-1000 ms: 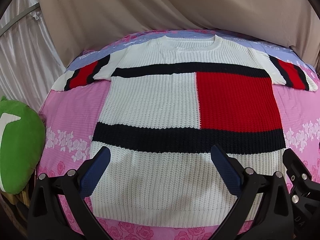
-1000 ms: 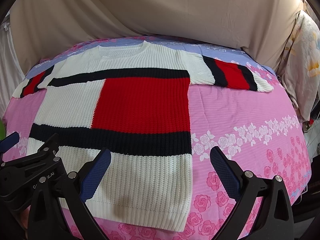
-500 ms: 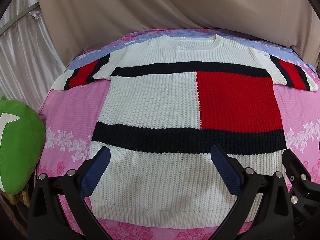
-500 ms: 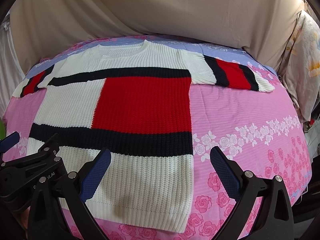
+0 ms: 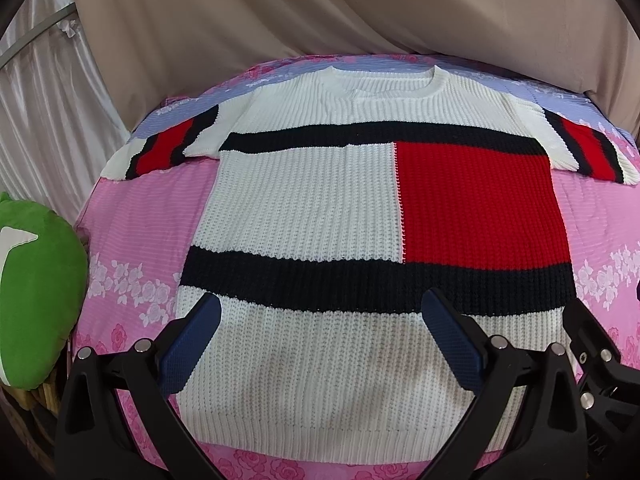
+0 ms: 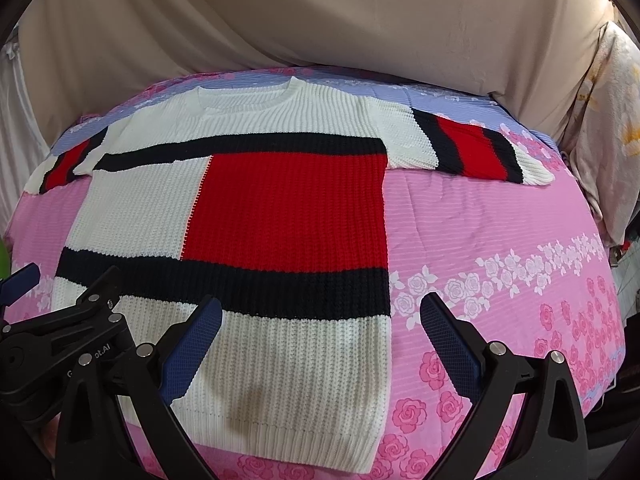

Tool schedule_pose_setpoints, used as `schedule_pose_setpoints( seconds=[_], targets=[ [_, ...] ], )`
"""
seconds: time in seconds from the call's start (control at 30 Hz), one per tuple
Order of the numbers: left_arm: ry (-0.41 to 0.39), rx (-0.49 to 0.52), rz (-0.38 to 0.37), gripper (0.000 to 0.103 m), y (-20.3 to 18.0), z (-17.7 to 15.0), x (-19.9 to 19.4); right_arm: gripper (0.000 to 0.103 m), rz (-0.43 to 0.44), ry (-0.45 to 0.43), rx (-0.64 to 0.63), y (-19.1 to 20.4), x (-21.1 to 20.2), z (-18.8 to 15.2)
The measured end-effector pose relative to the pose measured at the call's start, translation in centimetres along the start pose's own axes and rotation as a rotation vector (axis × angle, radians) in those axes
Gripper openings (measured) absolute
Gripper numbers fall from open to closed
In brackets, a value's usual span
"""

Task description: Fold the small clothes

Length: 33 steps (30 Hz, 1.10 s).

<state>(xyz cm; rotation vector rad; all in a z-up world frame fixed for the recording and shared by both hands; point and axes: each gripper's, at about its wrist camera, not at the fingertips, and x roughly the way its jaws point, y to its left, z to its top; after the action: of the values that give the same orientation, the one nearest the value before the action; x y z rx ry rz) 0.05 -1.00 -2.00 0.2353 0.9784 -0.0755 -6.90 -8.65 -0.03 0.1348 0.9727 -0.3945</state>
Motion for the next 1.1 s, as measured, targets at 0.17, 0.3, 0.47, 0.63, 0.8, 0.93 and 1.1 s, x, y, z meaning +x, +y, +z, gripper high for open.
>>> schedule_pose_setpoints(
  seconds=[0.17, 0.3, 0.47, 0.63, 0.8, 0.93, 1.1],
  targets=[
    [0.011, -0.002, 0.004, 0.098, -0.1, 0.2, 0.5, 0.098, 0.006, 0.013, -0.006, 0.1, 0.6, 0.3],
    [0.024, -0.002, 0.008, 0.098, -0.3, 0.3, 0.9, 0.098, 0.013, 0.028, -0.007, -0.1, 1.3, 0.4],
    [0.044, -0.007, 0.013, 0.098, -0.5, 0.6, 1.7, 0.098, 0.027, 0.052, 0.017, -1.1, 2.5, 0.5],
    [0.050, -0.038, -0.009, 0.098, -0.6, 1.3, 2.4, 0.098, 0.055, 0.057, 0.119, -6.9, 5.7, 2.5],
    [0.033, -0.064, -0.037, 0.098, -0.7, 2.0, 2.5, 0.096, 0.038, 0.020, 0.302, -19.4, 10.9, 7.5],
    [0.048, -0.104, -0.069, 0.098, -0.8, 2.4, 2.7, 0.089, -0.033, 0.002, 0.549, -32.8, 16.3, 11.9],
    [0.070, -0.135, -0.074, 0.098, -1.0, 2.5, 3.2, 0.087, -0.122, 0.009, 0.720, -42.1, 20.4, 14.4]
  ],
)
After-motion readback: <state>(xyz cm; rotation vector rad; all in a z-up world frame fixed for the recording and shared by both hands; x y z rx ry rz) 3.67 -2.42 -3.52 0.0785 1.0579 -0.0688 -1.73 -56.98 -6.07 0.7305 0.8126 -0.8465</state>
